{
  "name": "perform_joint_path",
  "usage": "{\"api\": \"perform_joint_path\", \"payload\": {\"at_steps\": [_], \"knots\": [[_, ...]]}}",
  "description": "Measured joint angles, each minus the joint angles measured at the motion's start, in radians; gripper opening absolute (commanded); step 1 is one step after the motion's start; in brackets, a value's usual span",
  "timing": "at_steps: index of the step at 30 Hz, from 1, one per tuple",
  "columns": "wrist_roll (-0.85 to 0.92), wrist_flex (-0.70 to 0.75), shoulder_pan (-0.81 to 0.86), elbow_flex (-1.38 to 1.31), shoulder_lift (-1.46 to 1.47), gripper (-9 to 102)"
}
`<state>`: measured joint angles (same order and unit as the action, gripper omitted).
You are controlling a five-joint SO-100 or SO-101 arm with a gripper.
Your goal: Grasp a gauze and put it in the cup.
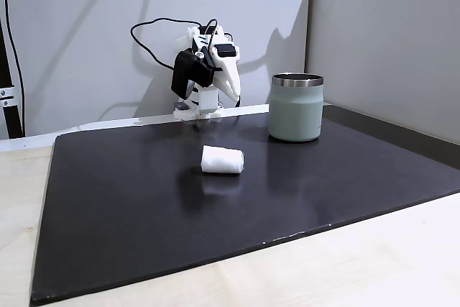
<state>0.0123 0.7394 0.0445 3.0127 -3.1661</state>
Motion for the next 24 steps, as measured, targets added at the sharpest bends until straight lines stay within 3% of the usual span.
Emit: {"api": "perform_joint_path", "payload": {"at_steps": [24], "knots": [[-0.023,0.000,0.020,0.000,0.000,0]]}}
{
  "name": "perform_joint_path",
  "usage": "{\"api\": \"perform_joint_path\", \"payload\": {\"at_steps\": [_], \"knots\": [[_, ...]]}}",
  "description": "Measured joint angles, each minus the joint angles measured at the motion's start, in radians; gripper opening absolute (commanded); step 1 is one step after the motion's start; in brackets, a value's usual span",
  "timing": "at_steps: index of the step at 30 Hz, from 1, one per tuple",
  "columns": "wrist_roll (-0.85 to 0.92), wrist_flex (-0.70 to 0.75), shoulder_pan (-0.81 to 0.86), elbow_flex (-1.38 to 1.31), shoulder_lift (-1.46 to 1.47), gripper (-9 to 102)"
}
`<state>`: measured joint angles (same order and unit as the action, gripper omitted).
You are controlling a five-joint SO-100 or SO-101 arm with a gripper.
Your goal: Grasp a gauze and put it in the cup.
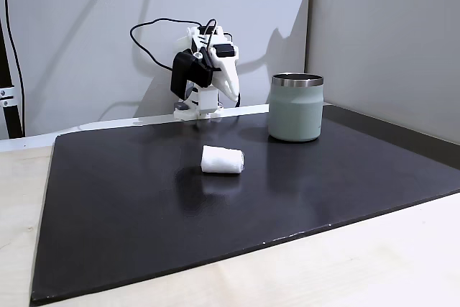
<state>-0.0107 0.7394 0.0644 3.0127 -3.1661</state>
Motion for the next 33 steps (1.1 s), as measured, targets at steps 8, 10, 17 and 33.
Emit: {"api": "perform_joint_path", "payload": {"at_steps": [8,10,17,33], "knots": [[-0.008,0.092,0.018,-0.084,0.023,0],[-0.037,0.112,0.011,-0.169,0.095,0],[-0.181,0.221,0.058,-0.635,0.591,0],[-0.249,0.379,0.187,-1.126,1.164,2]]}}
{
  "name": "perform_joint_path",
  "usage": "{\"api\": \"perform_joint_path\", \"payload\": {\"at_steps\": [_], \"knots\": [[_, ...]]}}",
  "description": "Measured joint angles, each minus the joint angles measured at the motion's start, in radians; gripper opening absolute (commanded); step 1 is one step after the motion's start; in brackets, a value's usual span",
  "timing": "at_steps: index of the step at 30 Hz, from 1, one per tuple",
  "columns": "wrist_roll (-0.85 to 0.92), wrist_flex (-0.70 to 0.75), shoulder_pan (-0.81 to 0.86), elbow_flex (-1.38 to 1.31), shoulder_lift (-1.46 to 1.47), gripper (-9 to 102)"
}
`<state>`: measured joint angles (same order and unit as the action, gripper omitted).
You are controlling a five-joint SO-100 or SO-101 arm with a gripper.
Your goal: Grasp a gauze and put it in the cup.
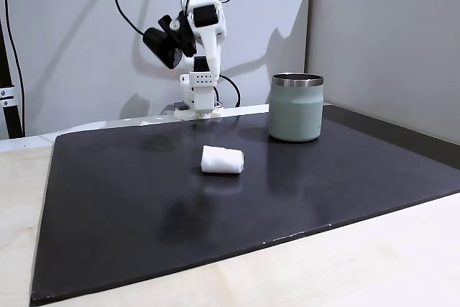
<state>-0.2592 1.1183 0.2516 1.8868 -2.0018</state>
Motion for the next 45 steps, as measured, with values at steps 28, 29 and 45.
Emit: {"api": "perform_joint_path", "payload": {"at_steps": [28,29,45], "knots": [[0.061,0.428,0.008,-1.023,1.046,32],[0.064,0.449,0.006,-1.071,1.083,32],[0.089,0.675,0.006,-1.756,1.594,33]]}}
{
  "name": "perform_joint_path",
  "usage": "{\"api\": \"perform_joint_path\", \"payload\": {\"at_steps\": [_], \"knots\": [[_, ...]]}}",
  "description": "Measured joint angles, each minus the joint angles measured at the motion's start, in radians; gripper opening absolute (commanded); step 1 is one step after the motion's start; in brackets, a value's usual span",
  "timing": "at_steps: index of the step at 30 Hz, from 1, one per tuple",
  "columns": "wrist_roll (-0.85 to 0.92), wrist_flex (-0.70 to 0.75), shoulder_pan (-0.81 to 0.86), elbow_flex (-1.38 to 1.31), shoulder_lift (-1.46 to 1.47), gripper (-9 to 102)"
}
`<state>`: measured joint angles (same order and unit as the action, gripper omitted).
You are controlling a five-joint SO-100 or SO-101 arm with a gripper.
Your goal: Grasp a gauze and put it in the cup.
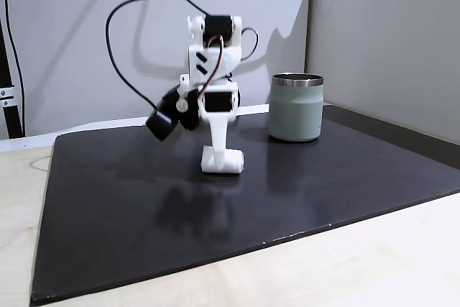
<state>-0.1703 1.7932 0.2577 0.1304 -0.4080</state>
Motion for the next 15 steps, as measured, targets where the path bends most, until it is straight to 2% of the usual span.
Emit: {"api": "perform_joint_path", "payload": {"at_steps": [6,12,15], "knots": [[0.002,0.002,0.006,-0.071,0.078,30],[0.000,0.006,0.006,-0.100,0.098,7],[-0.012,0.002,0.006,-0.100,0.098,2]]}}
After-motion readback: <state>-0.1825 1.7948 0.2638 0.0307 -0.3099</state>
